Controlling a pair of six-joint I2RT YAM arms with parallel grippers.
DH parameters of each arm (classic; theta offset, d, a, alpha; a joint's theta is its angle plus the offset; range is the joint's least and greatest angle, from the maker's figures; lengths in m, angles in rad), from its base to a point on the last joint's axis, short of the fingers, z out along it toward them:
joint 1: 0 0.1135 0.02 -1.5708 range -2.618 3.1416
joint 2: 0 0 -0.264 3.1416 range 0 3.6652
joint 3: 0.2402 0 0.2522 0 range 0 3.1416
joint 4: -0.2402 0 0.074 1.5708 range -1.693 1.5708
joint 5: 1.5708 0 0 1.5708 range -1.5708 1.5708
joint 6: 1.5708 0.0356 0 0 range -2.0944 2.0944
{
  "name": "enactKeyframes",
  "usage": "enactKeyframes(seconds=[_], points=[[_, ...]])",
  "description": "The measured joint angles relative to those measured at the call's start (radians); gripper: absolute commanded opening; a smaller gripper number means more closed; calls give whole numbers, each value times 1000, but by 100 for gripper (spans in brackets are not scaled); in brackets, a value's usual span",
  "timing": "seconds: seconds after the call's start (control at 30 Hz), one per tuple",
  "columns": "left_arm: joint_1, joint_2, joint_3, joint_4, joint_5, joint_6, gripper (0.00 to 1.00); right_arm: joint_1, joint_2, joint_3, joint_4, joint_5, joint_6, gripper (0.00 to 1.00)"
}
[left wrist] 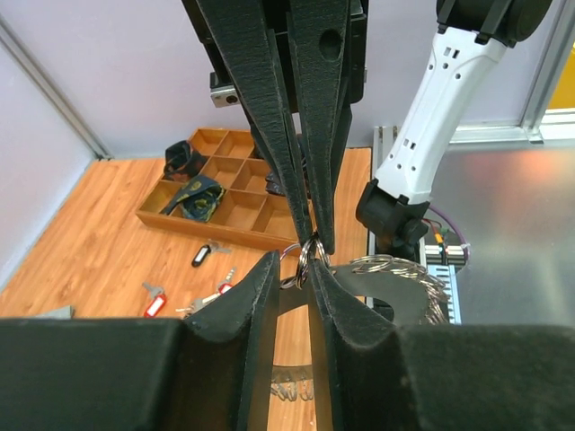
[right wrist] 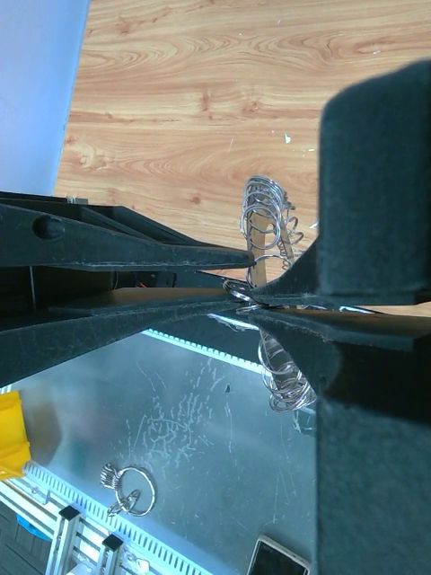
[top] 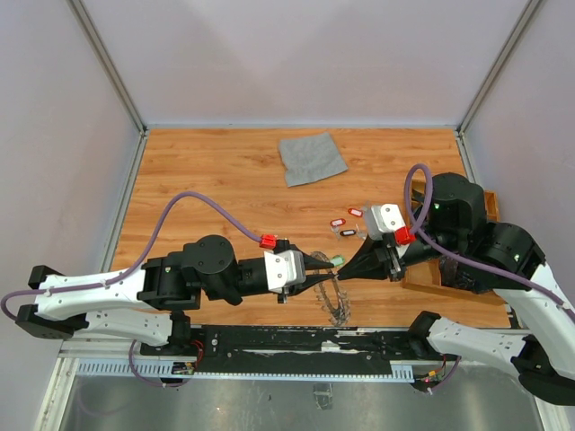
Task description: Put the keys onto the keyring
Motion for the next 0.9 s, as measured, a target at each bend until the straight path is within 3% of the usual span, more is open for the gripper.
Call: enactKeyframes(seconds=[0.1,0.27,0.37,0.7,0.9], points=[[0,2,2,0,4,0,20,0,0,0,0,-1,0,1],[0,6,9,-3,13,-6,1,0,0,0,5,0,0,1],[0,8,13,-8,19,-8,1,0,-3,0,6,0,0,3],[0,8,13,-13,18,-15,0,1,-48,0,14,43,5,33],[0,6,13,-16,10,-22,0,1,-99,0,13,94,6,35]])
